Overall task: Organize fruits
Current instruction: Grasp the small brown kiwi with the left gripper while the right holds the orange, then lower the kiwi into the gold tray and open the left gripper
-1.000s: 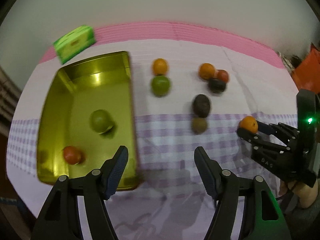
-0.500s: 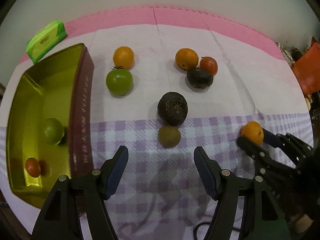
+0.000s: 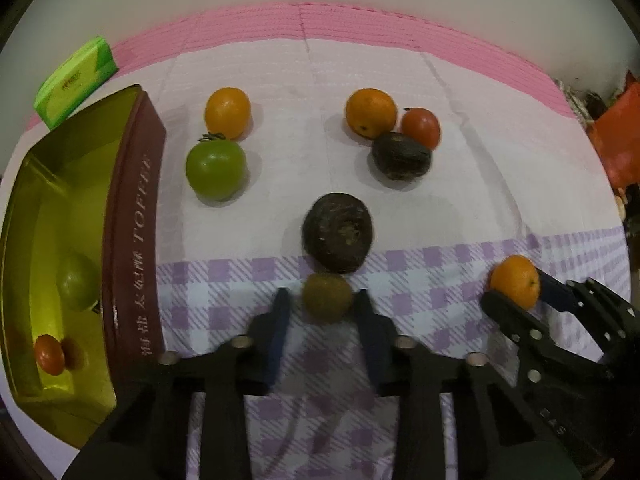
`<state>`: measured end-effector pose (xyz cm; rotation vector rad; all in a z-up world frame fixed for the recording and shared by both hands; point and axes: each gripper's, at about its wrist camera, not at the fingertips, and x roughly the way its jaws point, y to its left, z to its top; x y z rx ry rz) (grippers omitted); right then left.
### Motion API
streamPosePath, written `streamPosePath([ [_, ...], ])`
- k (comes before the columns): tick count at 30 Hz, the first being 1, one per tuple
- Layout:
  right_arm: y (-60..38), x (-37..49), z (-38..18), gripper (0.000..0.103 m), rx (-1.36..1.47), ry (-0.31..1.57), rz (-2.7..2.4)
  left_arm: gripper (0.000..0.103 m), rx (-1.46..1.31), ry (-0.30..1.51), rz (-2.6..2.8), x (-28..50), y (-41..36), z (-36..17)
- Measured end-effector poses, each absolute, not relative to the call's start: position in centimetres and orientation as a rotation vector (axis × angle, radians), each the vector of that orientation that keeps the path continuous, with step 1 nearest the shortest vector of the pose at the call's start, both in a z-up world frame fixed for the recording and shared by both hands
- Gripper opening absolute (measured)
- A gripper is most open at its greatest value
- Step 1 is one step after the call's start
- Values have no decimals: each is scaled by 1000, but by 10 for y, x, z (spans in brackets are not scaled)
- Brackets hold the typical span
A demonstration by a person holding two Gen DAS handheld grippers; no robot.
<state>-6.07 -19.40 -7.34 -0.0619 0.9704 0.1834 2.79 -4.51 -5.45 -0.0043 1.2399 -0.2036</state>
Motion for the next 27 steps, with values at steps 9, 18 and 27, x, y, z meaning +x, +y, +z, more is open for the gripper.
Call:
streamPosePath([
  [9,-193,-61,-74,39,-61,966,179,27,-21,1162,-192,0,-3,-7],
  [18,-192,-61,-75,40,-68,963,168,27,-40,1049,40,-3,100,35],
  [27,-188,-62,-76,39,-85,963,151,27,-101,1123,130,15,156,2],
])
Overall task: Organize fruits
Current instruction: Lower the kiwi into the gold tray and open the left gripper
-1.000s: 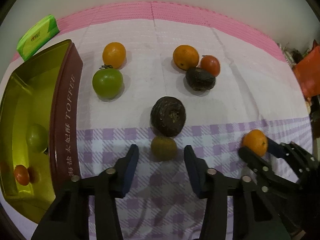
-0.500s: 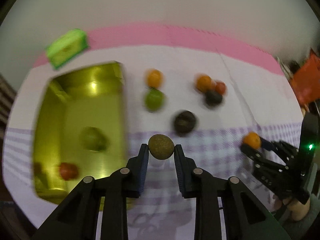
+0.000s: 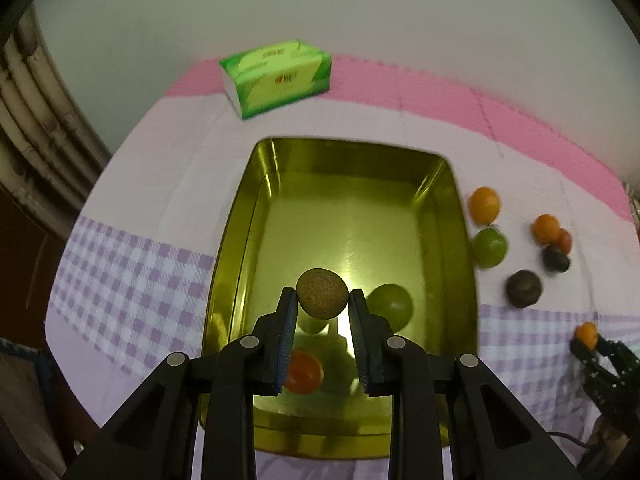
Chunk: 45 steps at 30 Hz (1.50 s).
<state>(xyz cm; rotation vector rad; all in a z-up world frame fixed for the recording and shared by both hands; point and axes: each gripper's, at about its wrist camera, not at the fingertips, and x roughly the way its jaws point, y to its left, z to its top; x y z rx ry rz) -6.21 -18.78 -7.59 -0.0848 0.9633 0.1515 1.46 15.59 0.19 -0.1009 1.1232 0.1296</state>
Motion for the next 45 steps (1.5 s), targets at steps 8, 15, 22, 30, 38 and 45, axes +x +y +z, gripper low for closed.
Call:
streamPosePath([
  [8,-188,-61,-76,39,-85,971,151,27,-86,1203,156,26,161,-27],
  [15,-185,-60,-76,39,-104,979,139,27,-91,1232,161,25,165,-40],
  [22,-184,-60,-75,39,-110,984,140,27,-102,1242,164,23,167,-45],
  [30,-184,-61,-75,38,-119,982,128,28,-93,1251,158,21,166,-51],
  [38,-183,-60,-62,38,-110,975,122,40,-102,1261,130,21,162,-53],
  [45,-132,-63,-13,38,-143,890,270,59,-181,1136,36,2,168,-9],
])
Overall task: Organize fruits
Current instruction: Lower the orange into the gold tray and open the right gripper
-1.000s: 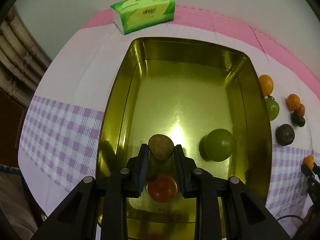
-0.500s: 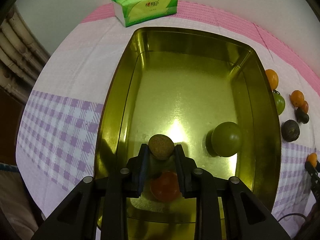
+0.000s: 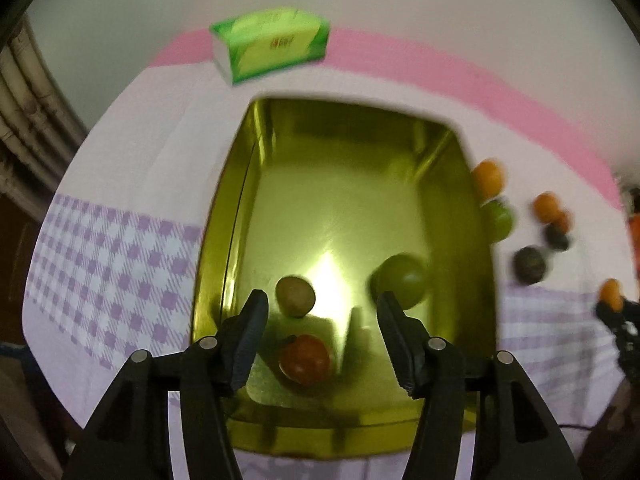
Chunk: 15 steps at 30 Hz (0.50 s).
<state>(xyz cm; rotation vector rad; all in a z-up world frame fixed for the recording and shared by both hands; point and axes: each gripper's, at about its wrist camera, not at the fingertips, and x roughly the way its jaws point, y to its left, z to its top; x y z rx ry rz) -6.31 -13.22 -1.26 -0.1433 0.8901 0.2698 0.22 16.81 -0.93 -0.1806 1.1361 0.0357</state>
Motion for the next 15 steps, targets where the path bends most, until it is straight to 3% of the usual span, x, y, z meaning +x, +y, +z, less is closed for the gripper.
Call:
streamPosePath([
  [5,-54,-64,6,38,-186,873,488,72,-218,999,120,-28,193,30],
  [15,53,-56,-30,38,-330,972,645,72,-310,1008,378,-77,253,17],
])
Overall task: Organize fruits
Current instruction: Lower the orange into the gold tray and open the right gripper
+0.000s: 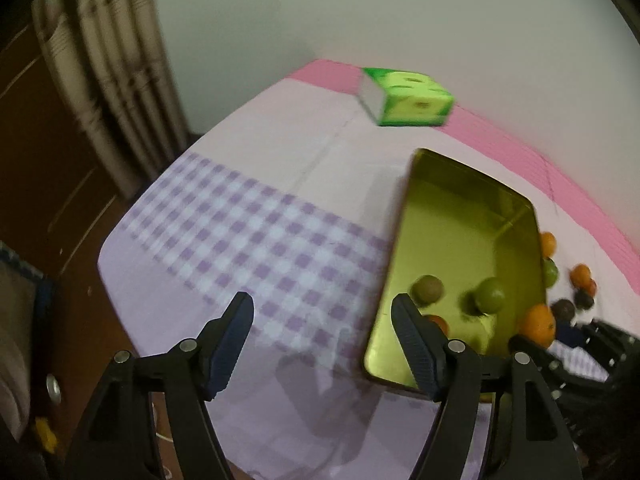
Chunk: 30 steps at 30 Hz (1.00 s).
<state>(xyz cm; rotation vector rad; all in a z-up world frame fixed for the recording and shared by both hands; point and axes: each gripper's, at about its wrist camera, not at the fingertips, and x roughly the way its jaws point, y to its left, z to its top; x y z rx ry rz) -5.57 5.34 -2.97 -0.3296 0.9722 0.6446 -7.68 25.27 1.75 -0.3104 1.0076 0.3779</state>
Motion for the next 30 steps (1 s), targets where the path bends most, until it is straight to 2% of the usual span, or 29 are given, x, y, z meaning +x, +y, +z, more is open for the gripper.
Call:
streamPosePath([
  [14,82,-48,-58,40,-402,1021,635,72,-308,1025,339,-72,245,6],
  [16,82,-48,-57,46,-396,1012,636,72,-304,1031,336,-71,245,5],
  [18,82,-50,-52,57,-406,985,627,72,-299,1030,329,-71,243,5],
  [20,78,-54,-42,57,-396,954,628,72,-293,1026,323,-71,241,6],
  [26,12,-57,0,57,-251,872,562,72,-256,1014,296,-71,233,9],
  [30,-55,-34,0,58,-185,895,389,72,-234,1015,289,-70,227,9],
])
